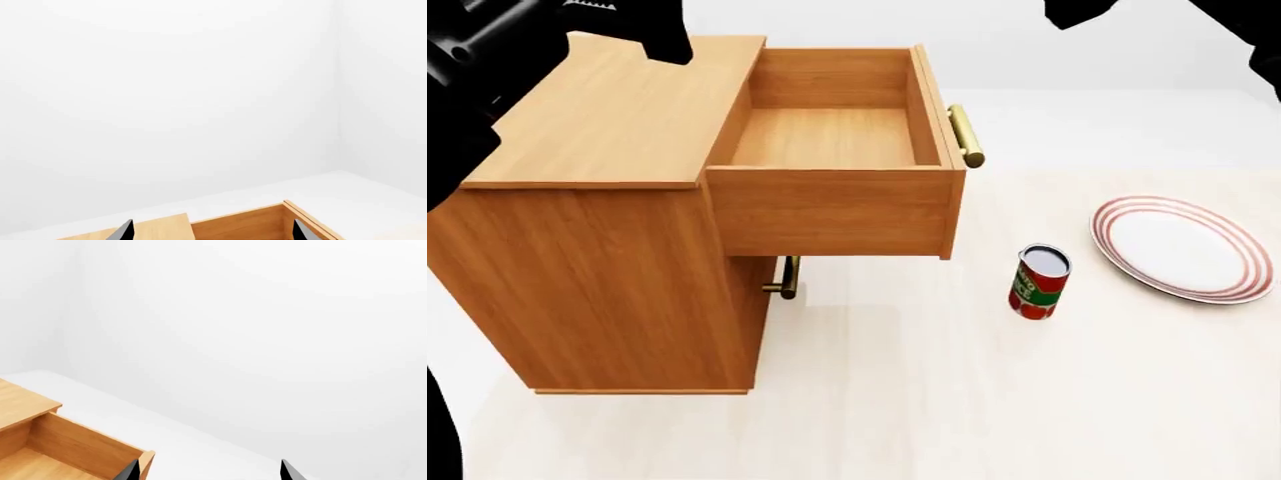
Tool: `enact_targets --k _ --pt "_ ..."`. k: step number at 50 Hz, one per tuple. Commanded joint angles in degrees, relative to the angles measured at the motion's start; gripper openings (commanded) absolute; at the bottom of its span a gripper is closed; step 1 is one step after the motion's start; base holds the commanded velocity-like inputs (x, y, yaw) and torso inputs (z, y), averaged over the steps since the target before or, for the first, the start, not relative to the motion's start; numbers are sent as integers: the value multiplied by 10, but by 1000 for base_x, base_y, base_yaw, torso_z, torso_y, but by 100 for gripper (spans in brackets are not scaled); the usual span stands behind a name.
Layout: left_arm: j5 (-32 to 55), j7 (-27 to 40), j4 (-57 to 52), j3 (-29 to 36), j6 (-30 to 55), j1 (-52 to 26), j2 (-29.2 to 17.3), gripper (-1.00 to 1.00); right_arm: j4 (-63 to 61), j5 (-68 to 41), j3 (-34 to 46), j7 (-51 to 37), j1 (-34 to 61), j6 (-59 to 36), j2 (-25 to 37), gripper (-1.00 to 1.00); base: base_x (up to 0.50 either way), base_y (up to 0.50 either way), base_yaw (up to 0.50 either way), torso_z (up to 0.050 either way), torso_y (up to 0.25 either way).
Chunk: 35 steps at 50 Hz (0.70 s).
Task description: Put the bowl in the top drawer of the cabinet.
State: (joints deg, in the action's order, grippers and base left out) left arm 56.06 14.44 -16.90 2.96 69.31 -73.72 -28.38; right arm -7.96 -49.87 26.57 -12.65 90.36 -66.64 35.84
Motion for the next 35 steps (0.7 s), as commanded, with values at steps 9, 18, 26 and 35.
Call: enact_targets --k 9,18,26,35 --pt "22 9 -15 -14 6 12 -6 100 254 115 90 127 71 112 -25 100 0 0 0 0 0" --pt "73 52 -60 -68 30 48 -11 100 435 179 134 183 125 170 -46 100 0 0 0 0 0" --pt "111 78 -93 -97 48 74 -18 100 513 211 166 214 150 174 -44 100 0 0 0 0 0" --pt "147 103 -121 -124 58 96 -23 100 550 255 224 263 172 168 -12 100 0 0 0 0 0"
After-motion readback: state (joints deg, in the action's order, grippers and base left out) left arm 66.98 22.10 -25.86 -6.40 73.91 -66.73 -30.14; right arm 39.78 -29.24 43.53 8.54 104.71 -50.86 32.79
